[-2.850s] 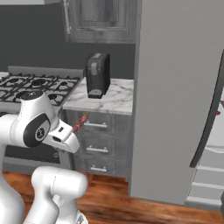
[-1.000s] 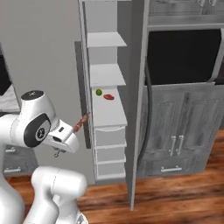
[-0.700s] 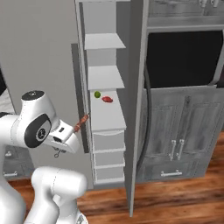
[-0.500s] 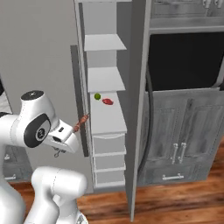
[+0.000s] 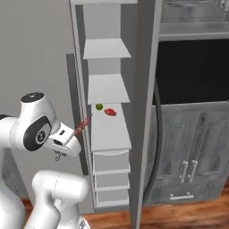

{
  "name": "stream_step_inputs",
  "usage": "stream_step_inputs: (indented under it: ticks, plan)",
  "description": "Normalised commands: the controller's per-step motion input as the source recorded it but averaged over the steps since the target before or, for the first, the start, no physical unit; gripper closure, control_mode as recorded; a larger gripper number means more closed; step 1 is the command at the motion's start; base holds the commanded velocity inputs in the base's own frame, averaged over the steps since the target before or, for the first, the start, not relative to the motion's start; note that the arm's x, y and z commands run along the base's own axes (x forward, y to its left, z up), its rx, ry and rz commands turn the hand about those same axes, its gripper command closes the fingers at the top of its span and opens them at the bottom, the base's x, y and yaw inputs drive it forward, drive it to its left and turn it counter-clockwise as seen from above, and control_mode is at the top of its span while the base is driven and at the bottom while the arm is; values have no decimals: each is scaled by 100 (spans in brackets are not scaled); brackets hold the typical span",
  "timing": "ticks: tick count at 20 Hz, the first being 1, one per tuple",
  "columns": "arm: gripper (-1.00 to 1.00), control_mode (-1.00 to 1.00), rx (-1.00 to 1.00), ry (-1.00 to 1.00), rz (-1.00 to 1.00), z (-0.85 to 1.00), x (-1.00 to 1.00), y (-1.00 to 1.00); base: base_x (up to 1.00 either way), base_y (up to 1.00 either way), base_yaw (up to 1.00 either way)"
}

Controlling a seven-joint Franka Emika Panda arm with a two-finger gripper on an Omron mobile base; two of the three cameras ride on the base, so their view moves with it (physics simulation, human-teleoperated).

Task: Store the kebab skewer in the freezer for long-term storage. Close the freezer door after placing the cooked food.

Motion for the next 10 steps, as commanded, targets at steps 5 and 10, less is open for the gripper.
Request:
stream_step_inputs:
  ticks: [5,10]
  plan:
    - [100,100,0,0,0,0,0,0,52,-44,18]
    - [100,100,0,0,0,0,0,0,12,-33,32]
